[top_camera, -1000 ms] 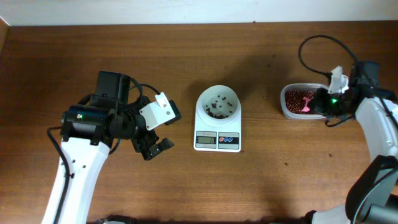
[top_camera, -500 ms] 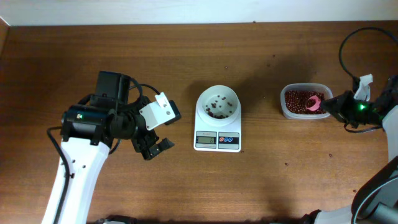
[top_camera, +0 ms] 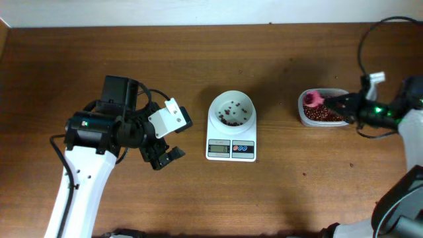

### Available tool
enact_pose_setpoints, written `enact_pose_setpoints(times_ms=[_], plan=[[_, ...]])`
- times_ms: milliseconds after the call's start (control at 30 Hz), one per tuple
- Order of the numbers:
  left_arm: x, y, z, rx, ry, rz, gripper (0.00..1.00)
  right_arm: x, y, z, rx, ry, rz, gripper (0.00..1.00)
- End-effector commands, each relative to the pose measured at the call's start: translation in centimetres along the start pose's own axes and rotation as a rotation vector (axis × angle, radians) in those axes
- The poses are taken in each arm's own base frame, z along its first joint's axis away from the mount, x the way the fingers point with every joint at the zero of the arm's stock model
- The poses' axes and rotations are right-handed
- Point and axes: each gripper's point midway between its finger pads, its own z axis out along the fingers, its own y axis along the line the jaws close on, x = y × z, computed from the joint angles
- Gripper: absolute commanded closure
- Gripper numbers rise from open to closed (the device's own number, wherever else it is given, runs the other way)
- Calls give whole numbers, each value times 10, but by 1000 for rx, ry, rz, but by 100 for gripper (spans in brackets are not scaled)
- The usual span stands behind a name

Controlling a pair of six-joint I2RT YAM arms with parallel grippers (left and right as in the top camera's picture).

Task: Scoop and weigh 50g on scale
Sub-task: 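Scoop more red beans with the right gripper and lift, then carry the scoop over the bowl and pour beans with the right gripper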

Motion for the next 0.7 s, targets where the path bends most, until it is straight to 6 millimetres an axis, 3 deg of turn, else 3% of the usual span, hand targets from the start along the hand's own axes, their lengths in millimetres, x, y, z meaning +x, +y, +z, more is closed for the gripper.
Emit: enact_pose_setpoints(times_ms=[0, 367, 567, 667], plan=[[-2, 0, -2, -2, -6, 11, 1, 20, 27, 31, -73, 102, -48, 96], [-2, 0, -2, -2, -6, 12, 1, 71, 86, 101, -141, 291, -221, 96], [-2, 0, -2, -1, -6, 12, 1, 73, 69, 130, 56, 265, -396, 96], [-2, 0, -2, -2, -6, 12, 1, 78, 83, 145, 29, 263, -576, 96]])
